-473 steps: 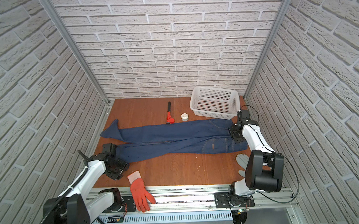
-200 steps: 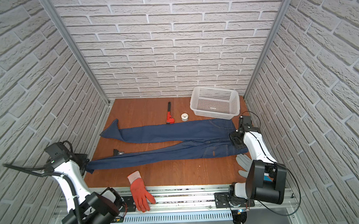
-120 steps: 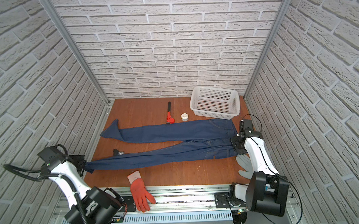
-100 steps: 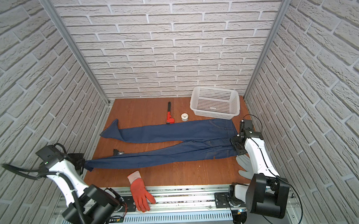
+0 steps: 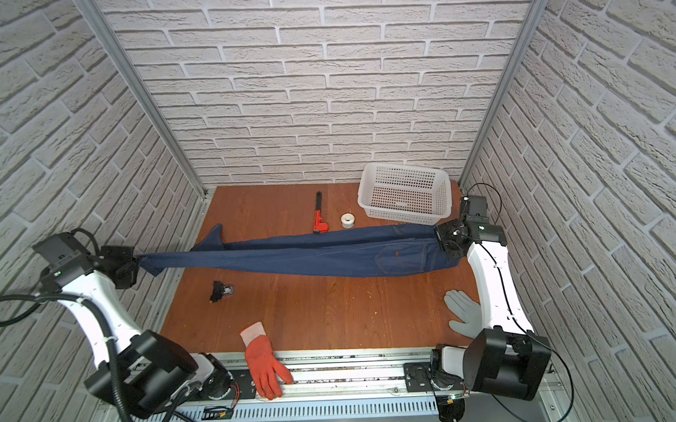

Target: Fold and stack the trousers

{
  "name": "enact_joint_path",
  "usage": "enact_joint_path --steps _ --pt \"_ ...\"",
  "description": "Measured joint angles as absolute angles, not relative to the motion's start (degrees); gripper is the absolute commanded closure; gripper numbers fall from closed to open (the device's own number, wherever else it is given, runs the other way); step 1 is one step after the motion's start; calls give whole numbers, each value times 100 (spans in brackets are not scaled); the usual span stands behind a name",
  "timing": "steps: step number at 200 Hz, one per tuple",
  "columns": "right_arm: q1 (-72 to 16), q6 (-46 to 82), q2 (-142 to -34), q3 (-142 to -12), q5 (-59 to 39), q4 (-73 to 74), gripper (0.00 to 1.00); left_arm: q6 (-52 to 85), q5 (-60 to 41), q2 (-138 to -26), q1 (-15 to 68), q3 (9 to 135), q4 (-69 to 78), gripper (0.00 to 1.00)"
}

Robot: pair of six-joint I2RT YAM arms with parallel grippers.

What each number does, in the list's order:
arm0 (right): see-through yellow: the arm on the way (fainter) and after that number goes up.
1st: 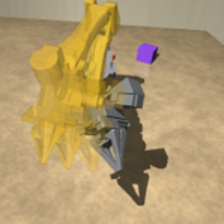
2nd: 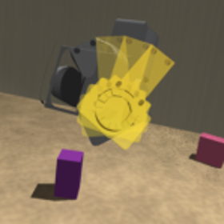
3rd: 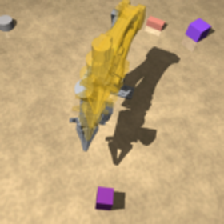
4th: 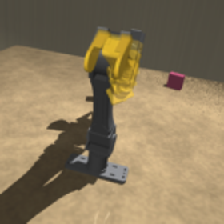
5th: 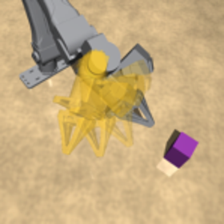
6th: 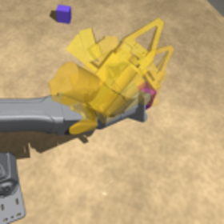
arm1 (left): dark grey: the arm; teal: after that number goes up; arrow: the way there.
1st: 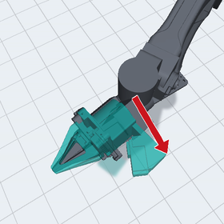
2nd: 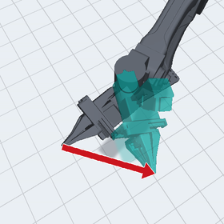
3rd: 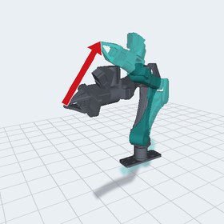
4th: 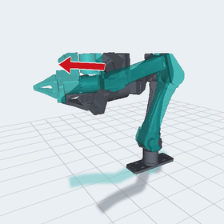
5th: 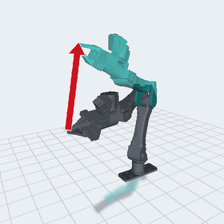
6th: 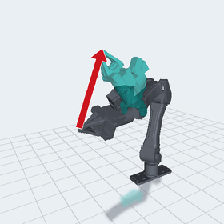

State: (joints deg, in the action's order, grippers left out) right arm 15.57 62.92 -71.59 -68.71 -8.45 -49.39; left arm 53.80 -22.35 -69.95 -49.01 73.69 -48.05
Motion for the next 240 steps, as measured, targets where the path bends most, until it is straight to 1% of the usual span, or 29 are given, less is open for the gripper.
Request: enact_joint_path --steps 17,42,72,95,135,150,156,163,173,179,184,189,197,201,210,240 --pt "1553 6158 -6768 -6635 -766 -5039 94 5284 -2250 -6674 -5190 7028 -4792 100" --pt "1555 6025 -6200 -5883 -473 -5413 95 5111 -2204 -6213 -5669 5964 -4823 100" --pt "1555 5944 -6029 -5022 -176 -5894 94 4860 -2012 -6128 -6123 4971 -5004 100" --pt "1555 5935 -5909 -4641 75 -6173 93 4694 -1789 -6042 -6200 4814 -5116 100" --pt "1555 5937 -5658 -4340 370 -6388 90 4453 -1459 -5774 -6200 4814 -5188 100" --pt "1555 5937 -5634 -4215 447 -6451 85 4407 -1382 -5730 -6200 4801 -5240 100" --pt "1555 5937 -5629 -4174 480 -6484 81 4390 -1356 -5717 -6200 4790 -5253 100" --pt "1555 5940 -5621 -4136 523 -6532 73 4368 -1330 -5704 -6200 4770 -5262 92" --pt "1557 5922 -5594 -4097 580 -6593 60 4338 -1293 -5684 -6200 4744 -5282 68" --pt "1557 5918 -5568 -4082 620 -6624 55 4333 -1278 -5669 -6200 4735 -5297 57" --pt "1557 5911 -5546 -4082 646 -6652 52 4316 -1269 -5655 -6200 4735 -5315 50" --pt "1557 5898 -5524 -4082 666 -6674 49 4327 -1273 -5636 -6202 4735 -5321 45" --pt "1557 5885 -5481 -4091 687 -6694 46 4320 -1273 -5601 -6202 4735 -5325 40" --pt "1557 5867 -5465 -4104 698 -6713 42 4329 -1291 -5577 -6202 4735 -5325 37" --pt "1557 5826 -5430 -4167 714 -6764 39 4333 -1310 -5529 -6204 4740 -5341 33" --pt "1553 5695 -5450 -4845 720 -6879 38 4394 -1474 -5452 -6125 4934 -5424 25"
